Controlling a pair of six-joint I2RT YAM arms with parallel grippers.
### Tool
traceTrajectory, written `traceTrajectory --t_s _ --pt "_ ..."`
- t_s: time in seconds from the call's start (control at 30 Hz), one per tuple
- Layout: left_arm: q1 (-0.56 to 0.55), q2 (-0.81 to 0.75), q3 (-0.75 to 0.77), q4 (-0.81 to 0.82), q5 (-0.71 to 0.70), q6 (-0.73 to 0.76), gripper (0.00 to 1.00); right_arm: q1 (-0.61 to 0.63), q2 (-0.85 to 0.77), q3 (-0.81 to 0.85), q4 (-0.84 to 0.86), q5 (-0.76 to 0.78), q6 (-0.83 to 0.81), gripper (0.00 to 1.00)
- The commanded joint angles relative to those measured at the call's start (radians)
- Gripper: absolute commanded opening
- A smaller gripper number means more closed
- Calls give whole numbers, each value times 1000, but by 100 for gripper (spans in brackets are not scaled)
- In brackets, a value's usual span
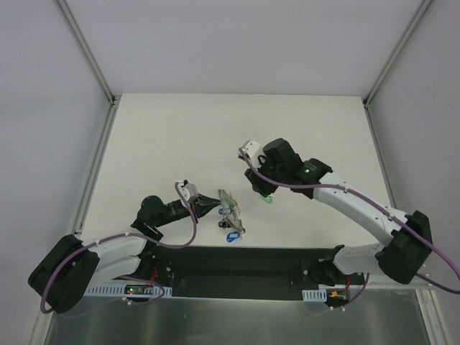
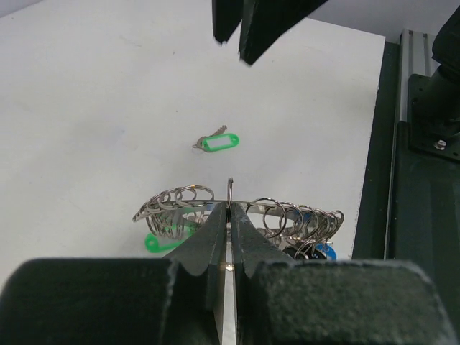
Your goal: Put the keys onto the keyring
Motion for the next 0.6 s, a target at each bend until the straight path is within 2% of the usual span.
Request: traceTrajectory --t_s 0.0,0.27,0.57 --pt "10 -112 -22 46 -54 1 0 1 146 44 -84 212 133 40" --pt "14 -357 -40 -176 -140 62 0 7 483 259 -211 361 282 39" --pt "14 -342 -40 -156 -129 57 0 36 704 420 -341 470 332 35"
